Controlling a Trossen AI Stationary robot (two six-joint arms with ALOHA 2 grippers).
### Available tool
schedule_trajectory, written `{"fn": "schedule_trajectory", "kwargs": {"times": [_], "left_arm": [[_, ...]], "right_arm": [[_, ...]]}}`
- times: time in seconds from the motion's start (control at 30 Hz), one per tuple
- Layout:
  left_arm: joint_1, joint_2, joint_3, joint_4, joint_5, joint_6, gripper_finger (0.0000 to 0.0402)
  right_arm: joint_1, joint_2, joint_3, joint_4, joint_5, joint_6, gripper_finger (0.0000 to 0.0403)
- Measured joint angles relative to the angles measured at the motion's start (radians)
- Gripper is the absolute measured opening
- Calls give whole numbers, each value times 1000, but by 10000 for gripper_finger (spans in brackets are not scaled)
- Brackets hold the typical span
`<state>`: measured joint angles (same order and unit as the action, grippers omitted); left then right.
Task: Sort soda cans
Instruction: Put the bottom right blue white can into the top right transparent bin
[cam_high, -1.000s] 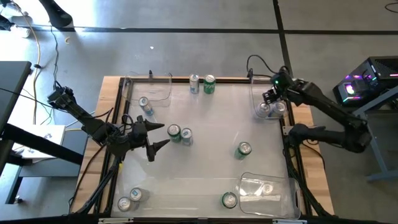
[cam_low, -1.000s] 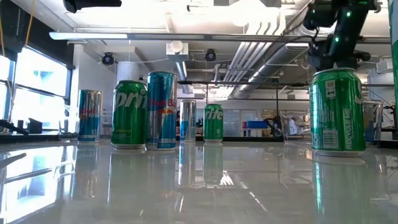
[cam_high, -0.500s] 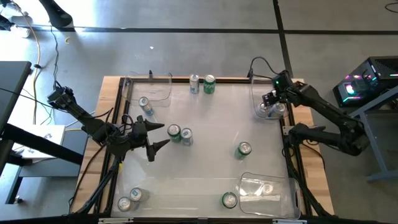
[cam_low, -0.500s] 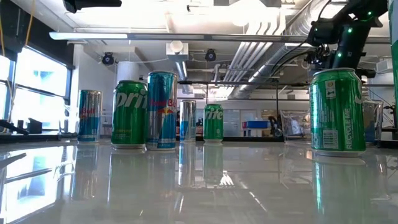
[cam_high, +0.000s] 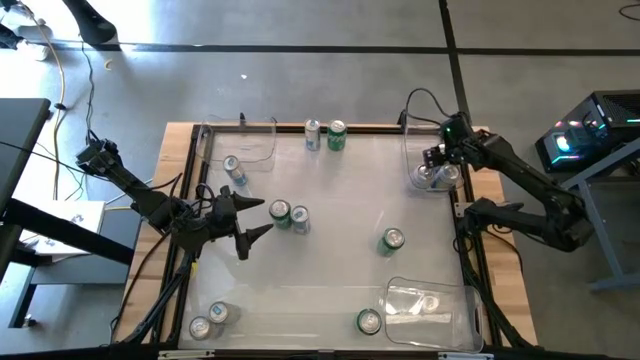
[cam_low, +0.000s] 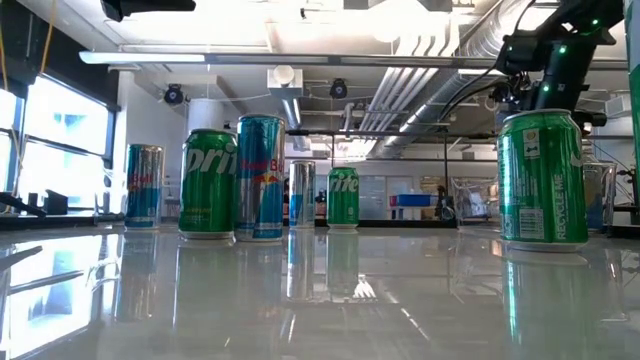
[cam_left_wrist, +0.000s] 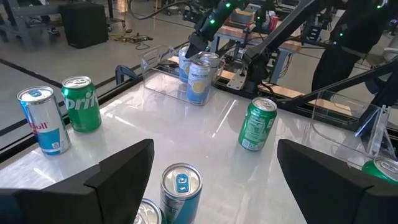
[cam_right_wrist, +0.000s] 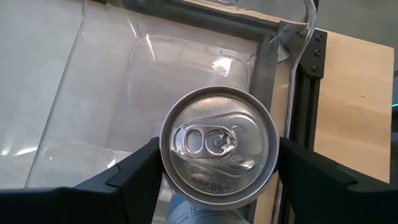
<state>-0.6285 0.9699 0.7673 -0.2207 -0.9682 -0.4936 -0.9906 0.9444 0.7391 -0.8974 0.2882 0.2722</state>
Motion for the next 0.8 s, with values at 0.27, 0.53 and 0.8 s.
{"fn": "schedule_trajectory", "kwargs": {"times": [0.27,0.53,0.8], "left_arm": [[0,0,0,0,0,-1,334],[0,0,0,0,0,-1,334],[0,0,0,0,0,-1,334]], "right_arm": [[-9,72,5,8,-9,-9,278],[-10,113,5,11,-9,-24,280],[-11,113,3,14,-17,-42,293]]}}
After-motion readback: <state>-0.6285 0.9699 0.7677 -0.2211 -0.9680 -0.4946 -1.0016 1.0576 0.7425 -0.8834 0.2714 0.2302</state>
